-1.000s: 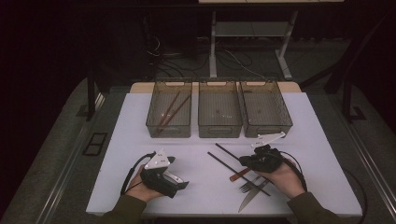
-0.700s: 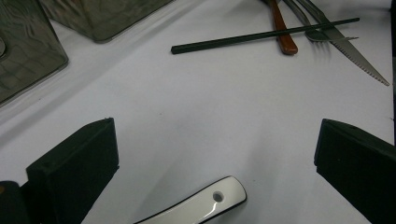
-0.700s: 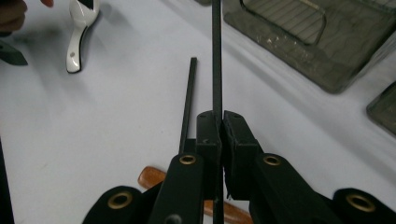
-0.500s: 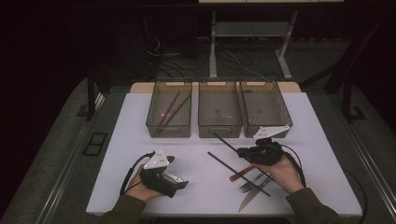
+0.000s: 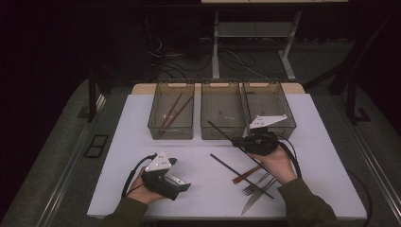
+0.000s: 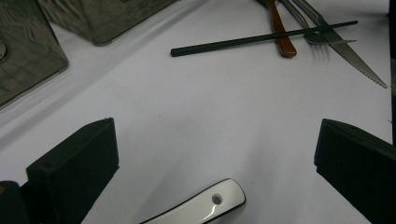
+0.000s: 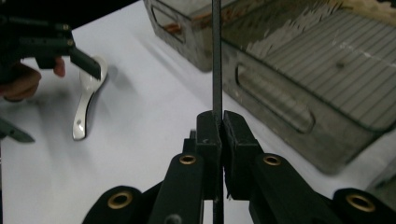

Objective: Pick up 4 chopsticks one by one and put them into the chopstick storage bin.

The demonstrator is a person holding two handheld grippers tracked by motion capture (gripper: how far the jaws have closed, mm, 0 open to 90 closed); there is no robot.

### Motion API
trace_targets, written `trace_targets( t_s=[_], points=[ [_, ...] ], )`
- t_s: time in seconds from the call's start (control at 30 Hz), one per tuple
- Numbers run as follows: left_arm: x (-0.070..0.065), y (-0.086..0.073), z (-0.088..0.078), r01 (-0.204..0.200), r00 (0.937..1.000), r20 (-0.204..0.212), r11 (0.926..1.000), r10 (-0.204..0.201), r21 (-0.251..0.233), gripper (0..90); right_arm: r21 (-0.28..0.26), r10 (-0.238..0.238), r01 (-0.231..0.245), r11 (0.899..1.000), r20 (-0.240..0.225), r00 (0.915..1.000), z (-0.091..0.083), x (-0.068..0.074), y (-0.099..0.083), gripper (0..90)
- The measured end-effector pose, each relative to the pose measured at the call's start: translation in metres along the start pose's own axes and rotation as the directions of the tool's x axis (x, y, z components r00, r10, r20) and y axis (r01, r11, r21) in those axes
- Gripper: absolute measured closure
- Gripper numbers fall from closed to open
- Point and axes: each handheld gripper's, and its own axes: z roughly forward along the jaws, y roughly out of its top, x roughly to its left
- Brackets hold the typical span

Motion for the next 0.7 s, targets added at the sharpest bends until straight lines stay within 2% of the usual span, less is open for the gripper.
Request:
trace_targets(
  t_s=[0.53,0.7],
  points=[
    [-0.001,0.0,0.001,-0.009,1.0,0.0,0.9999,0.009,0.006,0.0,-0.059,0.004,-0.003,0.998,0.021,0.9998,0.025,0.0,0.051,85.7],
    [-0.001,0.0,0.001,-0.013,0.9999,0.004,0.9999,0.013,0.011,0.0,-0.062,0.001,0.001,0.998,0.028,0.9996,0.035,0.0,0.065,85.6]
  ],
)
